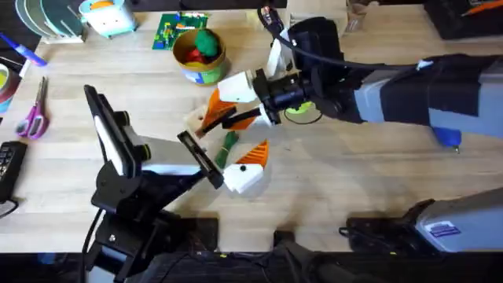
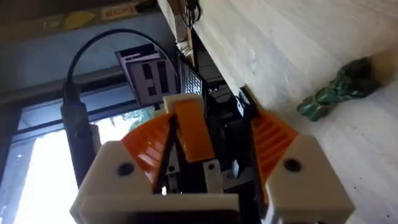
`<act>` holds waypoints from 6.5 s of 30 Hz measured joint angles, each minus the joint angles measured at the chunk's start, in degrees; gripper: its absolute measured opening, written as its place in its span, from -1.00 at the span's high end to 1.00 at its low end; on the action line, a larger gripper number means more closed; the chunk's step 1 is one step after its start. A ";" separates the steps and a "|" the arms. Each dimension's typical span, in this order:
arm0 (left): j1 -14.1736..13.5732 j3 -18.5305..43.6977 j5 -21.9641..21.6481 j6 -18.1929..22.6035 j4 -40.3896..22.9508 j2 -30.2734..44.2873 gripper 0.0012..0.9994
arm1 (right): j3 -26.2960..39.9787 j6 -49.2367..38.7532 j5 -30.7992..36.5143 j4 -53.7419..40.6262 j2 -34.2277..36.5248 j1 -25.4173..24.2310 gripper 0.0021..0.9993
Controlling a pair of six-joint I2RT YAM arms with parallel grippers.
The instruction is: Pick up the gripper from the table and insert it into the empty holder that is missing its gripper. Then pick up a screw, insert it into the mounting hole, and use the screwdriver to tighten it. Finally, clean up the table by picking up the vegetable and placing it into the bucket.
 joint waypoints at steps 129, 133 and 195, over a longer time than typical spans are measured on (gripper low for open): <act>-1.77 0.00 8.53 0.26 -0.26 -0.42 -0.99 | 46.70 -70.13 54.82 -78.28 -4.74 5.78 0.99; -1.77 0.00 8.53 0.26 -0.26 -0.42 -0.99 | 47.95 -70.59 54.24 -78.39 -4.87 11.19 0.99; -1.77 0.00 8.73 -0.16 -0.31 -0.31 -0.99 | 48.03 -71.99 56.68 -77.45 0.74 24.23 0.99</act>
